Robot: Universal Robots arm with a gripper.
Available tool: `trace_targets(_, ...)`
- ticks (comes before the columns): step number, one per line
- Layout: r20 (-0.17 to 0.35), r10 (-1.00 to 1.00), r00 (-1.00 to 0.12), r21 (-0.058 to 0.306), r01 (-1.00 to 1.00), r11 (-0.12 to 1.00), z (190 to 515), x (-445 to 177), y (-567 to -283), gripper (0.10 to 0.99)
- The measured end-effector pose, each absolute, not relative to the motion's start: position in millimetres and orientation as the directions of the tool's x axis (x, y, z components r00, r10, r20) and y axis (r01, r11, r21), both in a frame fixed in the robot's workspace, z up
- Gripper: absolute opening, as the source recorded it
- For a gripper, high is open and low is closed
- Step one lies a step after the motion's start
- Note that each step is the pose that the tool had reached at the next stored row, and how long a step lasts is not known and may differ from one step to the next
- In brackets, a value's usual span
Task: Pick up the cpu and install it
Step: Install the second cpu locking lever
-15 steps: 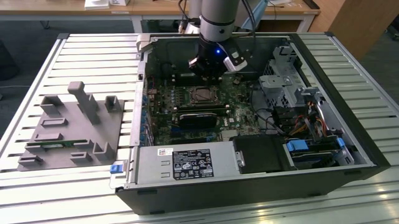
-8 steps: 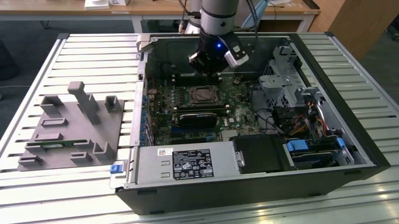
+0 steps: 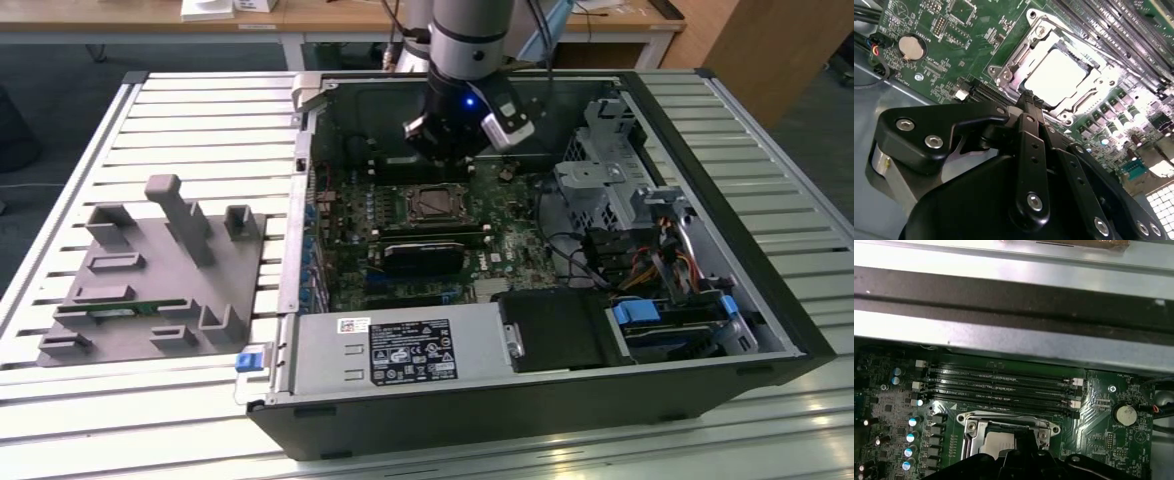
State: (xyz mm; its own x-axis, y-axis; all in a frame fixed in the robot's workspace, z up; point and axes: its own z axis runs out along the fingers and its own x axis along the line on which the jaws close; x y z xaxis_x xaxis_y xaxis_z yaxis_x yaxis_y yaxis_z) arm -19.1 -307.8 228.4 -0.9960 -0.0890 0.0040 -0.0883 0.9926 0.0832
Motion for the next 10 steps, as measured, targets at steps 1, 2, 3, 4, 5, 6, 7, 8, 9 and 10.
trace_targets(1, 0.004, -0.089, -0.996, 0.083, -0.088, 0.993, 228.4, -19.2, -308.7, 0.106)
trace_targets(2, 0.004, -0.089, -0.996, 0.083, -0.088, 0.993, 228.3, -19.2, -309.4, 0.106)
trace_targets(3, 0.004, -0.089, -0.996, 0.083, -0.088, 0.993, 228.3, -19.2, -310.1, 0.106)
trace_targets(4, 0.004, -0.089, -0.996, 0.083, -0.088, 0.993, 228.3, -19.2, -310.7, 0.106)
trace_targets(5, 0.004, -0.089, -0.996, 0.083, -0.088, 0.993, 228.3, -19.2, -311.2, 0.106)
trace_targets(6, 0.004, -0.089, -0.996, 0.083, -0.088, 0.993, 228.3, -19.2, -311.4, 0.106)
trace_targets(7, 0.004, -0.089, -0.996, 0.083, -0.088, 0.993, 228.3, -19.2, -311.5, 0.106)
trace_targets(8, 0.004, -0.089, -0.996, 0.083, -0.088, 0.993, 228.7, -19.2, -311.6, 0.106)
trace_targets(9, 0.004, -0.089, -0.996, 0.083, -0.088, 0.993, 229.6, -19.2, -311.6, 0.106)
trace_targets(10, 0.004, -0.089, -0.996, 0.083, -0.088, 0.993, 231.1, -19.2, -311.6, 0.106)
